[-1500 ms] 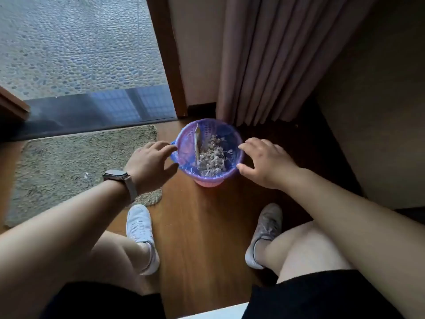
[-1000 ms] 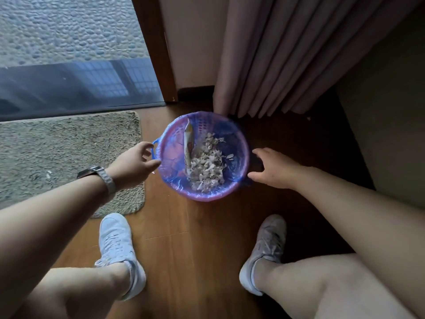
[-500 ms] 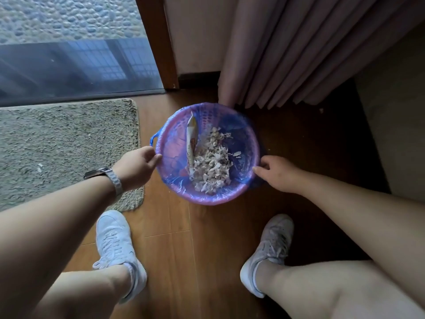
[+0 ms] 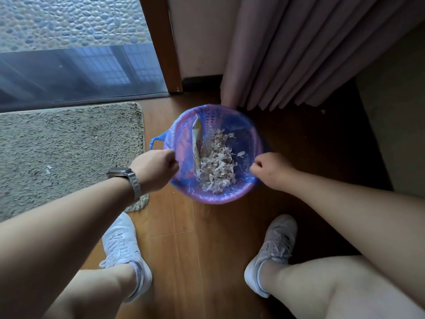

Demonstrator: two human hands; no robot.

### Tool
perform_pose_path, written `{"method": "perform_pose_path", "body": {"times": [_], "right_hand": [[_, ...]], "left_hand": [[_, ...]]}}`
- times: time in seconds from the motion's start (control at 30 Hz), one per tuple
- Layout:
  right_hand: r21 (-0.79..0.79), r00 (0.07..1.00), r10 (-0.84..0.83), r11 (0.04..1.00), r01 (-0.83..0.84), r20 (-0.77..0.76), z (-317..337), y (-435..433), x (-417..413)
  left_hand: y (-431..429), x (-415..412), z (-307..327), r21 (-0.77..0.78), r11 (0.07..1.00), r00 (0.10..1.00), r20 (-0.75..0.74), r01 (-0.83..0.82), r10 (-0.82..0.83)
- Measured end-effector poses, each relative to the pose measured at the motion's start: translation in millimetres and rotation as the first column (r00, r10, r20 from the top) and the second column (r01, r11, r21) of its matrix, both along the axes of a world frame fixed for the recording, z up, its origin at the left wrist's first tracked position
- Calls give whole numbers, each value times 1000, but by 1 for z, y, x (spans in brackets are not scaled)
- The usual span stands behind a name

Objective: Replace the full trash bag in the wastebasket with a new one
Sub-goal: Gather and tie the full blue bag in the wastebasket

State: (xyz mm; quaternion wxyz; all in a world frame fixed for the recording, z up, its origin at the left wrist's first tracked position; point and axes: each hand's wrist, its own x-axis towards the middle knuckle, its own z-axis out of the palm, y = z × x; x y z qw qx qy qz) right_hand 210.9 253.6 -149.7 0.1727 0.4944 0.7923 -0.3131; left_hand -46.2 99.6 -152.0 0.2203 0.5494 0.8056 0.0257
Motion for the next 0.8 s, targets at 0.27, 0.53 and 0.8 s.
{"method": "perform_pose_path", "body": {"times": [0.27, 0.53, 0.8], "right_hand": [[154, 951, 308, 941, -302, -14, 10, -10, -21], [137, 960, 272, 956, -261, -69, 5, -8, -16], [141, 983, 38, 990, -13, -179, -4, 12, 1]], "left_hand": [[7, 29, 5, 142, 989, 947, 309, 43, -86], [11, 20, 6, 155, 985, 960, 279, -72, 27], [13, -19, 1, 344, 918, 978, 129, -198, 162]]}}
